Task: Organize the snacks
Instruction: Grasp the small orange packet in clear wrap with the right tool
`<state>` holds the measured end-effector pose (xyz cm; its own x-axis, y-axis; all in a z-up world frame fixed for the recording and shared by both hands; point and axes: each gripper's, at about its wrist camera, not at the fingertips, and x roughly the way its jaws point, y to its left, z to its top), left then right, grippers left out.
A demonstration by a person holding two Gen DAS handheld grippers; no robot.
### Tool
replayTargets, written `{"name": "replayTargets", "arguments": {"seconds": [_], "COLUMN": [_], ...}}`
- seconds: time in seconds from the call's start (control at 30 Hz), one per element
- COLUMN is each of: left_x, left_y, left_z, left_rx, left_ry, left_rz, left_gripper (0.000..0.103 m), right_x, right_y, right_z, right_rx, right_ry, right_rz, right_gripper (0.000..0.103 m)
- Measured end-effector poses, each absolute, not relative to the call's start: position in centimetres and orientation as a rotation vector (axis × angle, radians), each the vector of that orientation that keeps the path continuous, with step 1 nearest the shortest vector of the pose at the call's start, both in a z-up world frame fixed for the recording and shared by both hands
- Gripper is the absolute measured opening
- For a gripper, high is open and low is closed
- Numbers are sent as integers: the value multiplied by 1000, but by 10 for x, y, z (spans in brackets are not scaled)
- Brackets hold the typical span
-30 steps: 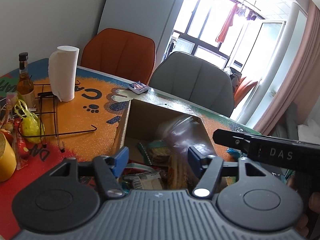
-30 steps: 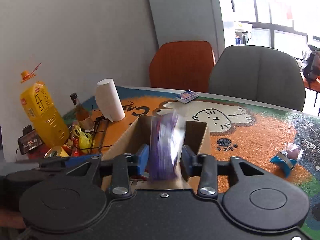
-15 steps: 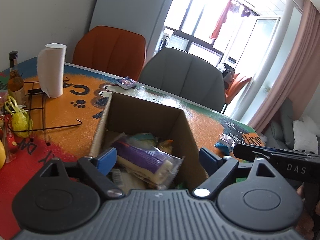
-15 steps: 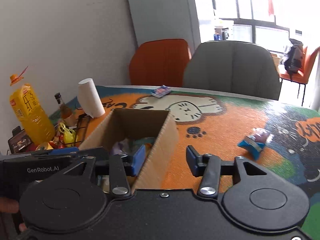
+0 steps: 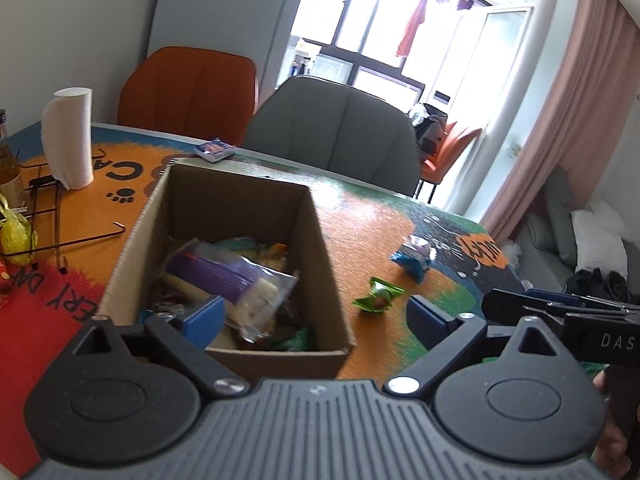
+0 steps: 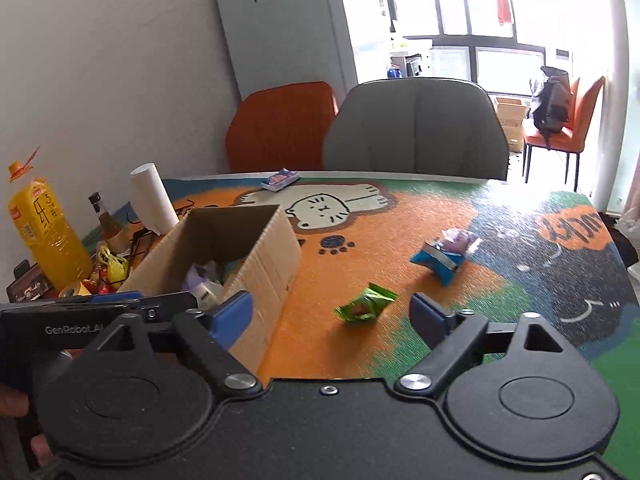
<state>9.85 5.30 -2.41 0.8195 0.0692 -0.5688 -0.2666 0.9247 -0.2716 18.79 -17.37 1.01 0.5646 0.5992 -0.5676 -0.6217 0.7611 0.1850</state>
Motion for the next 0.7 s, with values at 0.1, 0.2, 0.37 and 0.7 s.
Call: {"name": "replayTargets", "arguments": {"seconds": [0.1,0.2,0.37,0.7], "left_x": [99,100,98,85], "left_y": [44,35,22,6], "left_z": [-27,-29,-30,-38], "left_rx": [-346,-344,-323,-318], "left_ry": [594,596,596,596], "left_rz": [167,156,150,146], "left_gripper": [97,97,97,97], "right_x": [186,184,181,175], "right_y": [-187,-198,-211,-222], "right_z": [5,0,-8,-32], "right_rx": [-34,-31,-27,-26], "right_ry": [663,669,682,725], "right_rz": [709,703,699,716], "right_gripper": [91,91,91,90]}}
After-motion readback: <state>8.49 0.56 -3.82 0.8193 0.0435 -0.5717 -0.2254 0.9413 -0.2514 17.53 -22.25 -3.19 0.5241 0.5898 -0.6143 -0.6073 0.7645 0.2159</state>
